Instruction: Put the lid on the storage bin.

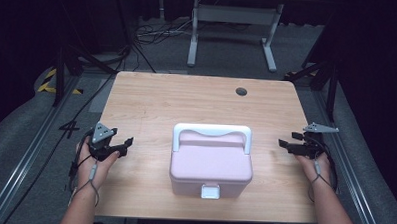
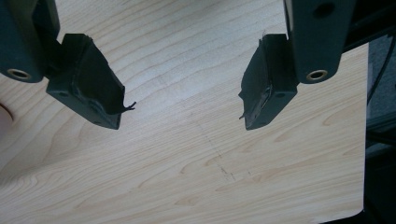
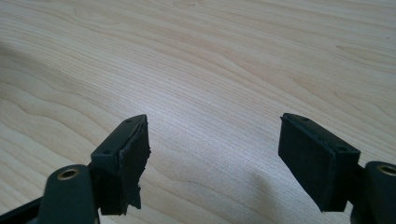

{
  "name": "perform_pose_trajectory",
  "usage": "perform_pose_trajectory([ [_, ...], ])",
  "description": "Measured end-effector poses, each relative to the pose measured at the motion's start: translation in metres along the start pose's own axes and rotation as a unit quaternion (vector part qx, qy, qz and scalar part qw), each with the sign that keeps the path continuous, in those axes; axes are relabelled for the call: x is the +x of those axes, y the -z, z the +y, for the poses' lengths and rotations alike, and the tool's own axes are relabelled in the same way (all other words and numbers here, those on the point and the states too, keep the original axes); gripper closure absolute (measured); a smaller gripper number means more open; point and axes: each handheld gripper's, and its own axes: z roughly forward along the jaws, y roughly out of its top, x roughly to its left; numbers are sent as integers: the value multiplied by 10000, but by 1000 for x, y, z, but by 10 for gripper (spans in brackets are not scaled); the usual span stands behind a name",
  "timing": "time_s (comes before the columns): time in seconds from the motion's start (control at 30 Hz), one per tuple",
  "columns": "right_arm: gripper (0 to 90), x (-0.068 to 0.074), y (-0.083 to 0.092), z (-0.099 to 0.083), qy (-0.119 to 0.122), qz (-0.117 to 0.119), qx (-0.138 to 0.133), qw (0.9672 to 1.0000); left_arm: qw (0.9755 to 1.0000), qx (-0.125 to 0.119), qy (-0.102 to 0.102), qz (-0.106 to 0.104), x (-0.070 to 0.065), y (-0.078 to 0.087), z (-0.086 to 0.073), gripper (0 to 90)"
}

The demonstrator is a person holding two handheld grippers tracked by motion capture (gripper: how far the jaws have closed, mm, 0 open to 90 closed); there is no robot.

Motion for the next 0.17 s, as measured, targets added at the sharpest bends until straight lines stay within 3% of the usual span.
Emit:
perform_pose_trajectory([
  [0.17,251,0,-1,0,19,47,-24,10000,10000,3,18,-53,-1,0,0,307],
])
